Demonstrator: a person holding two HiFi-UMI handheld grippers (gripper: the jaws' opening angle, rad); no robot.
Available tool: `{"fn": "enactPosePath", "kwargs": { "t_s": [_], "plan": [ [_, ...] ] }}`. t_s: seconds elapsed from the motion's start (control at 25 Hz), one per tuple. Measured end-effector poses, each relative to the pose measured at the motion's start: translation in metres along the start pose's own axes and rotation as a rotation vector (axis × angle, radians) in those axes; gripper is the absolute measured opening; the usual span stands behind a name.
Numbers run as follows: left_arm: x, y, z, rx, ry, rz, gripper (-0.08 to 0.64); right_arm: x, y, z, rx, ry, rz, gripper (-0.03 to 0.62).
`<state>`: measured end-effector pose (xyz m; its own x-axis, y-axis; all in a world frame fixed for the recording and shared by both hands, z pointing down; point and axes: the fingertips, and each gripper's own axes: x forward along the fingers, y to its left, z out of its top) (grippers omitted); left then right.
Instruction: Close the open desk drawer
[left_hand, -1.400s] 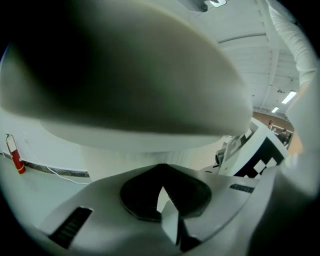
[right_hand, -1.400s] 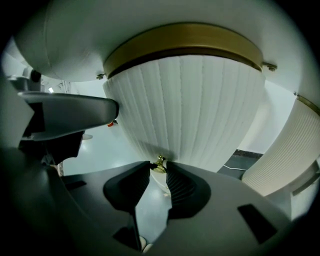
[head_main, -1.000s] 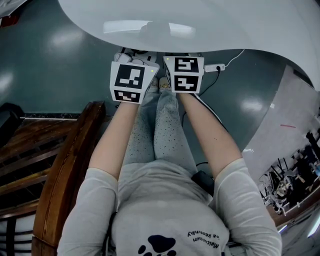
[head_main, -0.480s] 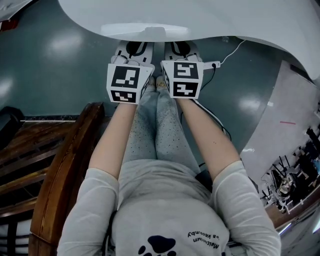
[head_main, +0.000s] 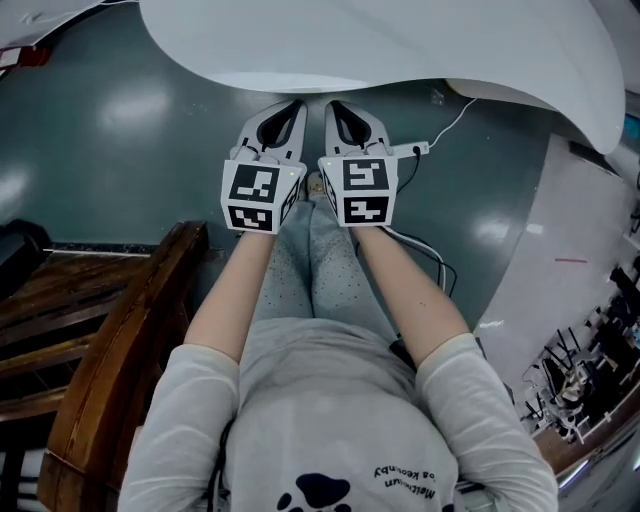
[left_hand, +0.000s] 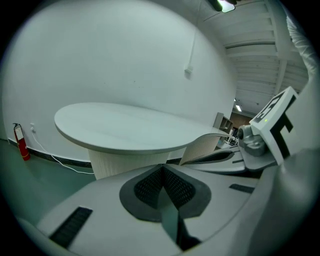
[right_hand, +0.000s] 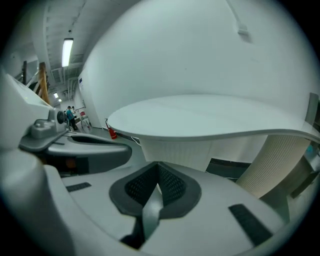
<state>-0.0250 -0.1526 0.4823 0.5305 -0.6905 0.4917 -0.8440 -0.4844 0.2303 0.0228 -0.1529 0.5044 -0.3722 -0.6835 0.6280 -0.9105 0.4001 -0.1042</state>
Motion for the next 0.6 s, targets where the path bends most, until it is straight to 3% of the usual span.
{"fn": "enactPosePath", "kwargs": {
  "t_s": [0.6],
  "plan": [
    [-0.069,-0.044,0.084,0.053,-0.109,0.039,0.006,-0.092,0.015,0.075,-0.016,-0.165,0.023,0.015]
  ]
}}
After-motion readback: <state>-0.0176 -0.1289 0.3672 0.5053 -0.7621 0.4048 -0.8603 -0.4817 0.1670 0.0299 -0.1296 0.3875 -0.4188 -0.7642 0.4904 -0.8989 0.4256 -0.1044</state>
